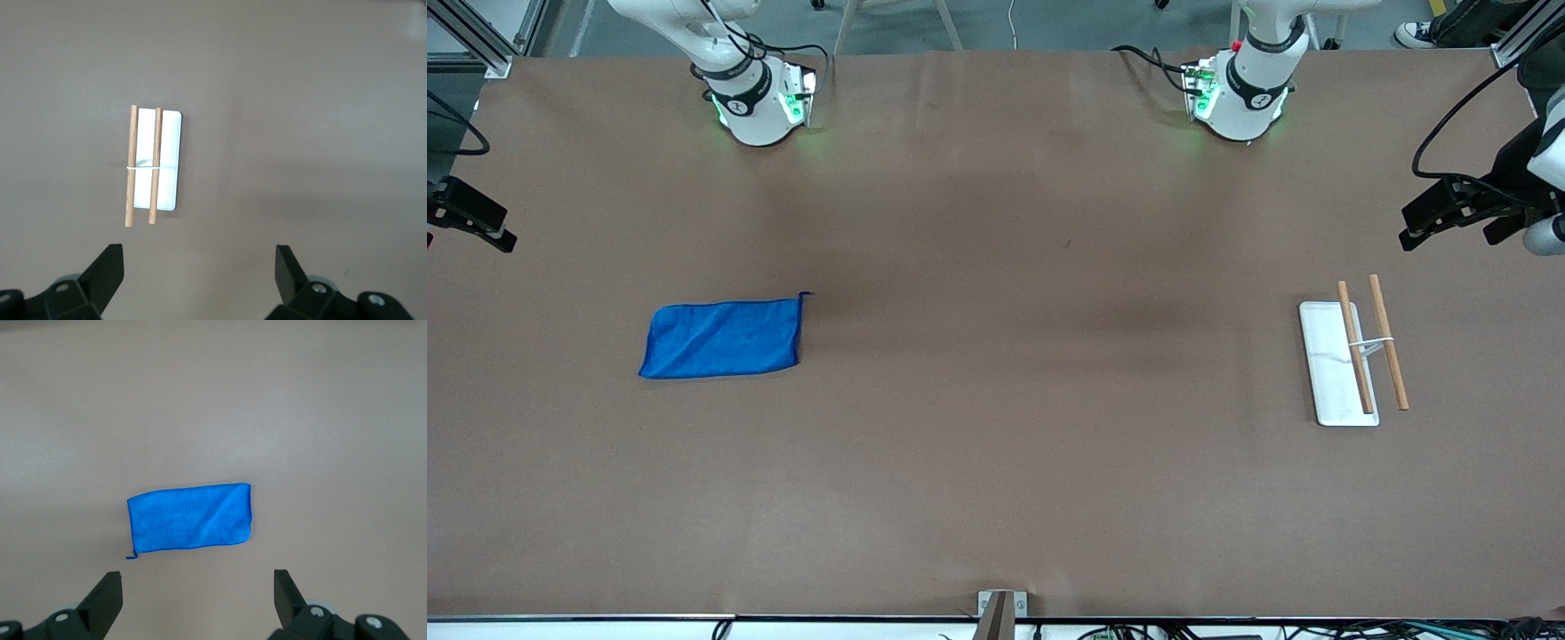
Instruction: Right arm passes towel to left arm to hang
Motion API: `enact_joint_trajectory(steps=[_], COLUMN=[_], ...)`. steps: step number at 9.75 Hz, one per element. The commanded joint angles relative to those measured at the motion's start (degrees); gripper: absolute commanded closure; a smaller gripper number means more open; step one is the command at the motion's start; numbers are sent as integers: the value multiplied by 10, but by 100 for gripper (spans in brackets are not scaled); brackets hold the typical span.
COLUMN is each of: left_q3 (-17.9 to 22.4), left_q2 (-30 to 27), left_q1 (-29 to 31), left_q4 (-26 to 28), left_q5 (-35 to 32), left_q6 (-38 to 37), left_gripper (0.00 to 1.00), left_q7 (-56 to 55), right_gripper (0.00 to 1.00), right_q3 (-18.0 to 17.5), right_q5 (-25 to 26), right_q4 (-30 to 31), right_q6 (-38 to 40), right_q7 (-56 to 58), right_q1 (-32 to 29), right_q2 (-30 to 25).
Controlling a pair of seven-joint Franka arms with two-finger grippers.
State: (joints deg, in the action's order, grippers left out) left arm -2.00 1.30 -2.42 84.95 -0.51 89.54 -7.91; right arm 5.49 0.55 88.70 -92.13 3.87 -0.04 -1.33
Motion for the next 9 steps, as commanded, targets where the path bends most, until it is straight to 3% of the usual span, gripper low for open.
enact_joint_trajectory(steps=[1, 7, 9], left_q3=[2, 2, 3], left_q2=[5, 11, 11], left_q1=[-2, -2, 0], left_q4=[14, 13, 12], left_q5=[-7, -5, -6], left_q6=[7, 5, 5], left_gripper=[0, 0, 0], left_q7=[5, 6, 6], right_gripper=[0, 0, 0], right_q3=[0, -1, -2], right_q5=[4, 4, 5], right_q4=[10, 10, 39], right_q6=[-4, -2, -6], right_q7=[3, 4, 8], right_q1=[1, 0, 0], right_q2=[-10, -10, -6])
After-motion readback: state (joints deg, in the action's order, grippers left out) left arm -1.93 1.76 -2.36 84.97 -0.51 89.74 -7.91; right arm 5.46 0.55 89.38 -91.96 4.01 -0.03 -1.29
